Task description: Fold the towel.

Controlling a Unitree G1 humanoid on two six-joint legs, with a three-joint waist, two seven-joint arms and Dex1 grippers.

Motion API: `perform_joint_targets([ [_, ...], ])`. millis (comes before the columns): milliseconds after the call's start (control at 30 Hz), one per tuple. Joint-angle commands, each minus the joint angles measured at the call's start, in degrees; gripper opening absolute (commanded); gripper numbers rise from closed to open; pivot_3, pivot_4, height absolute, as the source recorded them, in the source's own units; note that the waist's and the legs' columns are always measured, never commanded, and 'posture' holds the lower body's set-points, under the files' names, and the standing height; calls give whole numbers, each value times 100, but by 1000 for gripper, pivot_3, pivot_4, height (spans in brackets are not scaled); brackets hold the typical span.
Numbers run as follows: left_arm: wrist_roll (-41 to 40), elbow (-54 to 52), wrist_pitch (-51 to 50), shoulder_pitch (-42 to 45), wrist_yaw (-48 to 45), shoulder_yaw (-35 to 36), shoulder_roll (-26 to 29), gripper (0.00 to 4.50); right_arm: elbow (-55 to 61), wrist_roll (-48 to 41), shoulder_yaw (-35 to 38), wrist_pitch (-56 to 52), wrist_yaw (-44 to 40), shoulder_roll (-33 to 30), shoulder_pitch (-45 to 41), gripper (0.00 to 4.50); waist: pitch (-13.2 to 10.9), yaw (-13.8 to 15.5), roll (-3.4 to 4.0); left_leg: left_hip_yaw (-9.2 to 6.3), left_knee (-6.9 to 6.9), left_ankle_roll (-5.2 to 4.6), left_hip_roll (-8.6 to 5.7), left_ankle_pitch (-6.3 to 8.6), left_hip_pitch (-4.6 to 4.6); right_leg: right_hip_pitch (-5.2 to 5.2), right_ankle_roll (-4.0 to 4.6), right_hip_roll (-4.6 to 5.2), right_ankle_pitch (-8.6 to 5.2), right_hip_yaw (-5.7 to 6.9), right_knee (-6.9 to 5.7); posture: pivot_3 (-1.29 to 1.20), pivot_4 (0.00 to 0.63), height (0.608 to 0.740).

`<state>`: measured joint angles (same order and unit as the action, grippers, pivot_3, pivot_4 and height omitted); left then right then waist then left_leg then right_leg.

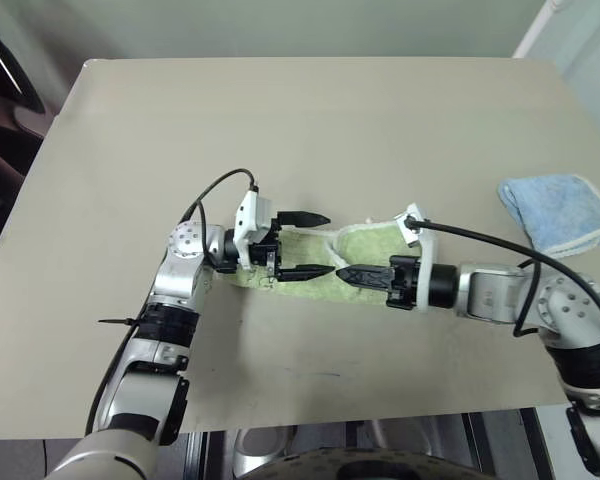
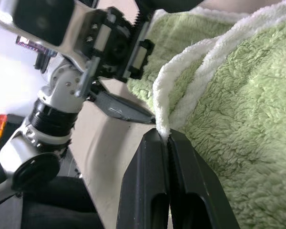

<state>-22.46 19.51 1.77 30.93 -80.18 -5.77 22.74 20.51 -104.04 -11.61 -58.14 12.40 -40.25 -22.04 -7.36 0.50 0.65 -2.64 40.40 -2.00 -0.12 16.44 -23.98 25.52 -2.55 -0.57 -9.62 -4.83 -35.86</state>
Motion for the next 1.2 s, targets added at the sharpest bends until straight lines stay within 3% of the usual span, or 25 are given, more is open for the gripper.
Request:
perform_joint_targets([
  [33, -158, -166, -108, 96, -57, 71, -21, 4500, 137, 348, 34, 74, -90, 190, 43, 681, 0, 1, 0, 0, 0, 0, 0, 0, 0, 0, 0, 0, 0, 1, -1, 0, 150, 733],
  [267, -367, -72, -492, 339, 36, 282, 19, 4500, 263, 507, 151, 18, -262, 280, 108, 2901, 0, -3, 0, 1, 0, 0, 0, 0, 0, -1, 4, 2, 3, 3, -1, 0, 150, 733],
  [400, -509, -112, -744, 457, 145, 437, 2, 4500, 1094, 982, 649, 334, -846, 155, 276, 4335, 0, 8, 0, 1, -2, 1, 0, 0, -1, 1, 5, 2, 3, 3, -1, 0, 150, 733],
  [633, -1246, -824, -2203, 546, 507, 594, -67, 4500, 2091, 1983, 2035, 1198, -2116, -151, 1267, 4491, 1, 30, -1, 1, 1, 28, -1, -16, -4, -8, 5, 7, 0, 7, 9, 0, 150, 733],
  [700, -1306, -1006, -2472, 505, 451, 511, 11, 4500, 2094, 2190, 2320, 1379, -2388, -190, 1585, 3934, 1, 21, -1, 3, -1, 31, -1, -16, -3, -9, 5, 8, 0, 6, 14, 0, 150, 733],
  [800, -1184, -1123, -2451, 432, 457, 356, -58, 3940, 1856, 2932, 2587, 1621, -2734, -244, 2107, 2937, 1, 22, -2, 7, -2, 33, 0, -17, 3, -10, 6, 8, 0, 5, 12, 0, 150, 733],
  [1067, -959, -1530, -2273, 61, 126, -164, -49, 1046, 1435, 4426, 2096, 2015, -3258, 71, 2348, 104, 0, 9, -2, 7, -4, 19, 0, -10, 16, -12, 16, 5, 9, 3, 8, 0, 150, 733],
  [1167, -240, -1264, -1295, -148, -174, -673, -5, 44, 1165, 4595, 1906, 1955, -3270, 313, 2219, 0, 0, 4, -3, 4, -9, 20, 1, -10, 29, -21, 21, 3, 20, 2, 6, 0, 150, 733],
  [1200, -94, -1154, -1102, -191, -212, -798, -45, 44, 1094, 4615, 1878, 1947, -3309, 386, 2169, 0, -1, 2, -1, 2, -11, 20, 1, -11, 34, -24, 23, 2, 24, 2, 6, 0, 150, 733],
])
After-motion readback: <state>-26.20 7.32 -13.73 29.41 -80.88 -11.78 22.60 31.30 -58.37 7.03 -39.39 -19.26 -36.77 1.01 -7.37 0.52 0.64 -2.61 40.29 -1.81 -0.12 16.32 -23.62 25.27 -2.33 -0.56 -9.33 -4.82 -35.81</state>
